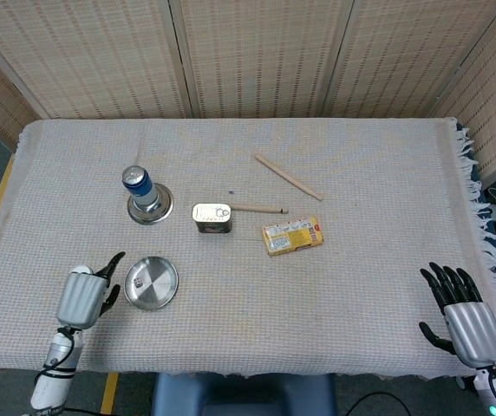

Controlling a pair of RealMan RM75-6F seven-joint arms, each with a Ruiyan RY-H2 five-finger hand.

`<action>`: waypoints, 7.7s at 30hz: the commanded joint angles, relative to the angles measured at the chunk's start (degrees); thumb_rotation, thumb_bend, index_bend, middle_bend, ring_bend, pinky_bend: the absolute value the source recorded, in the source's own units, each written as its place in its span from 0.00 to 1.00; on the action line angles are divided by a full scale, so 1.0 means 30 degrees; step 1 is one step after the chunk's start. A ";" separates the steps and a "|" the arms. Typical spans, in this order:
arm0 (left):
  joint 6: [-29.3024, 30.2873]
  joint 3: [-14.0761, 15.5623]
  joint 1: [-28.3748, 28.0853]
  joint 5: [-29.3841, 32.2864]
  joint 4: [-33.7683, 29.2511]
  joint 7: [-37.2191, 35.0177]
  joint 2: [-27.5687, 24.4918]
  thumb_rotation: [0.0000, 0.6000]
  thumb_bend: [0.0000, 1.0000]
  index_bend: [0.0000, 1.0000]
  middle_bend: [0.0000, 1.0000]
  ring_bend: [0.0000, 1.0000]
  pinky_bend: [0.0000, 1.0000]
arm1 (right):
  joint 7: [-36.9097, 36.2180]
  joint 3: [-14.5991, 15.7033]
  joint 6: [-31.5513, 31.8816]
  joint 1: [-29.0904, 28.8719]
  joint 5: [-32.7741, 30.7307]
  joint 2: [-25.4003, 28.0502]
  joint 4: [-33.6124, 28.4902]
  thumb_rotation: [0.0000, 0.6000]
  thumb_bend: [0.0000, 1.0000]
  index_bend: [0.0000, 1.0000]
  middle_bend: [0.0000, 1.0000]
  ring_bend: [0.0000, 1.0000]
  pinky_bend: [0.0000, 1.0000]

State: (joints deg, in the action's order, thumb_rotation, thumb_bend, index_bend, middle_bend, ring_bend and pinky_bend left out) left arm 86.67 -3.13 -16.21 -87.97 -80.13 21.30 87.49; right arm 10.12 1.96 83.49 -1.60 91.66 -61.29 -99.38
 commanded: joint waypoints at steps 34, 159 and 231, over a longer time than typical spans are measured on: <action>-0.5060 -0.0029 -0.0369 0.4016 0.0758 0.0670 -0.1955 1.00 0.45 0.33 0.36 0.90 1.00 | 0.0695 0.0048 -0.0291 -0.0062 -0.0178 -0.0318 0.0041 0.93 0.17 0.00 0.00 0.00 0.00; -0.6607 0.0782 -0.2887 0.2203 -0.2090 0.3276 -0.1578 1.00 0.57 0.50 0.60 0.89 1.00 | 0.0269 0.0345 -0.0412 -0.0066 0.0115 -0.0129 -0.0086 0.93 0.17 0.00 0.00 0.00 0.00; -0.5814 0.0182 -0.1653 0.4165 -0.1569 0.0762 -0.4028 1.00 0.59 0.46 0.58 0.89 1.00 | 0.0446 0.0424 -0.0143 0.0122 0.0310 -0.0029 -0.0314 0.93 0.17 0.00 0.00 0.00 0.00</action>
State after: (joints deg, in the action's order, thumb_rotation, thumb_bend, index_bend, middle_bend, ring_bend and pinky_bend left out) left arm 70.54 -2.19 -21.25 -76.79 -86.04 24.07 75.03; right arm 11.42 3.22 83.09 -1.23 92.61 -61.35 -100.33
